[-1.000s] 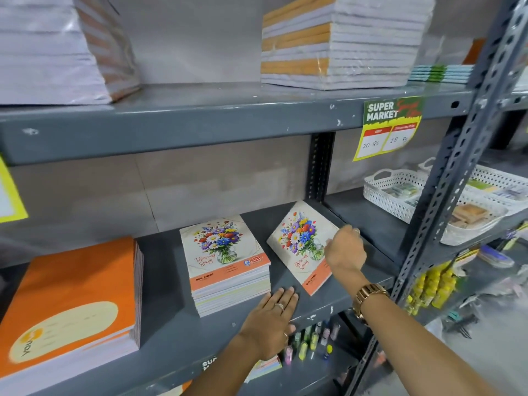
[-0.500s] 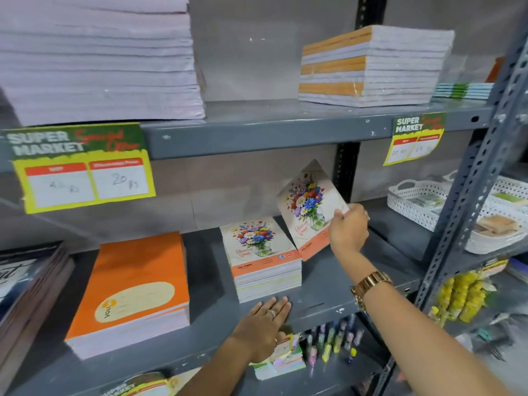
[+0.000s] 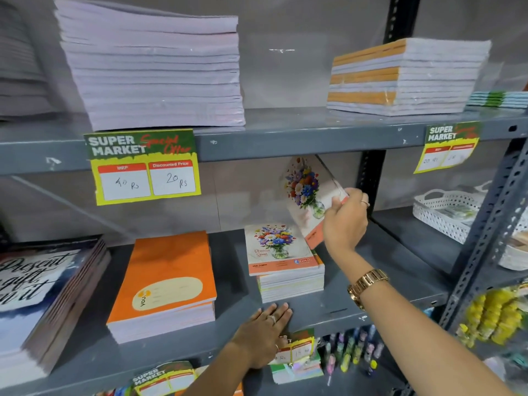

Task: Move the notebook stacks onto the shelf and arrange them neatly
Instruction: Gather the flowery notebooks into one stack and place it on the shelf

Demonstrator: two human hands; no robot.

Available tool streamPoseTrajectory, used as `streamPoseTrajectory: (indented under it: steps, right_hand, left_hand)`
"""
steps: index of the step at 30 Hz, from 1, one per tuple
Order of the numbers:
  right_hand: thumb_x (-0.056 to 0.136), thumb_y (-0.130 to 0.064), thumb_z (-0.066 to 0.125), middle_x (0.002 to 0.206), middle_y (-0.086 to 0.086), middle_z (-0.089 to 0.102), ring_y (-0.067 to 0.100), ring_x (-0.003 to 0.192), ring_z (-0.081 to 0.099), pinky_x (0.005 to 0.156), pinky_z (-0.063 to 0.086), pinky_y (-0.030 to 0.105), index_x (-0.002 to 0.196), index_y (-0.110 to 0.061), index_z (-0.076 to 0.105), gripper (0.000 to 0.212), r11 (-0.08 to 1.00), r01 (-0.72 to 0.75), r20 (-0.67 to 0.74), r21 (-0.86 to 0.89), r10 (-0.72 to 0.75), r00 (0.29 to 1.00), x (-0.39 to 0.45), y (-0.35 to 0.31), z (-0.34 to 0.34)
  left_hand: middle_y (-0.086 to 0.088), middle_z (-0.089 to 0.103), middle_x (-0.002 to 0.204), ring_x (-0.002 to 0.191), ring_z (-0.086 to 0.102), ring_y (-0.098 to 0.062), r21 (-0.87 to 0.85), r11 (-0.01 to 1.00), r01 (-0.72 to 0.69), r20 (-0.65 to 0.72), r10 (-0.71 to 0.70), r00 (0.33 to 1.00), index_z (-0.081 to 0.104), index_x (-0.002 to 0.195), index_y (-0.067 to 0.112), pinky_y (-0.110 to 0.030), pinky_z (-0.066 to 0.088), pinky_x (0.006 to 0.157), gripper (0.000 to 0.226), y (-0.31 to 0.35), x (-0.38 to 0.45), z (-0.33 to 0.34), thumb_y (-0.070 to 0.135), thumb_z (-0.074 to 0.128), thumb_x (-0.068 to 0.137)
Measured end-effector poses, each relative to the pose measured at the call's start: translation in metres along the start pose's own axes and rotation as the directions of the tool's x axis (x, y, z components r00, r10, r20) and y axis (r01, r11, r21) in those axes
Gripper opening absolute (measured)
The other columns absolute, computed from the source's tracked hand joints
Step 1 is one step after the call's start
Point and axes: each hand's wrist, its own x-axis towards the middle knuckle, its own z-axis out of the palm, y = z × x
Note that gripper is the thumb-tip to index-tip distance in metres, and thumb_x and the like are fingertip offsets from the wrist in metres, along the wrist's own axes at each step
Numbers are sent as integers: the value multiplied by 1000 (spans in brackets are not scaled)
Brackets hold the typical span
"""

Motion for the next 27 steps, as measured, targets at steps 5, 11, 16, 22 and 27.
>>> streamPoseTrajectory:
  steps: [5, 11, 16, 22, 27]
  right_hand:
    - [91, -13, 52, 126, 20, 57, 40, 110, 59, 91, 47, 40, 119, 2, 55, 32, 843, -518, 248, 146, 476, 844, -8, 11, 29]
    - [93, 6, 45, 129, 19, 52, 37, 113, 54, 79, 59, 30, 126, 11, 45, 33, 543, -830, 565, 127, 648, 511, -23, 39, 52]
    - [92, 3, 45, 114, 20, 60, 46, 90, 69, 71, 60, 47, 87, 3, 52, 8, 763, -638, 517, -104, 589, 621, -26, 42, 50]
    - [86, -6, 53, 98, 14, 65, 29, 69, 67, 54, 56, 31, 89, -3, 61, 10, 886, -378, 523, -268, 464, 715, -28, 48, 43]
    - [81, -8, 54, 107, 18, 66, 36, 95, 63, 76, 50, 33, 90, -3, 69, 18, 922, -211, 499, -324, 356, 790, -26, 60, 38]
  left_hand:
    - [7, -5, 160, 148, -5, -15, -14, 1000, 15, -2, -15, 1000, -2, 149, 23, -35, -1, 121, 59, -3, -4, -1, 33, 29, 100]
    - [9, -2, 160, 148, -3, -13, -52, 998, 42, -21, -43, 999, 2, 149, 25, -34, -1, 121, 57, -14, -13, -3, 29, 30, 100]
    - [7, 15, 159, 147, 15, -15, -130, 988, 86, -48, -93, 995, 19, 147, 25, -33, 13, 121, 49, -20, -18, -10, 30, 28, 100]
    - [-9, 67, 106, 93, 66, -24, -400, 874, 274, -446, -447, 775, 59, 107, 15, -33, 52, 79, 26, -21, -23, -21, 27, 39, 97]
    - [-13, 67, 104, 90, 65, -25, -758, 638, 139, -468, -679, 565, 54, 115, 10, -34, 57, 77, 22, -24, -15, -28, 14, 47, 94]
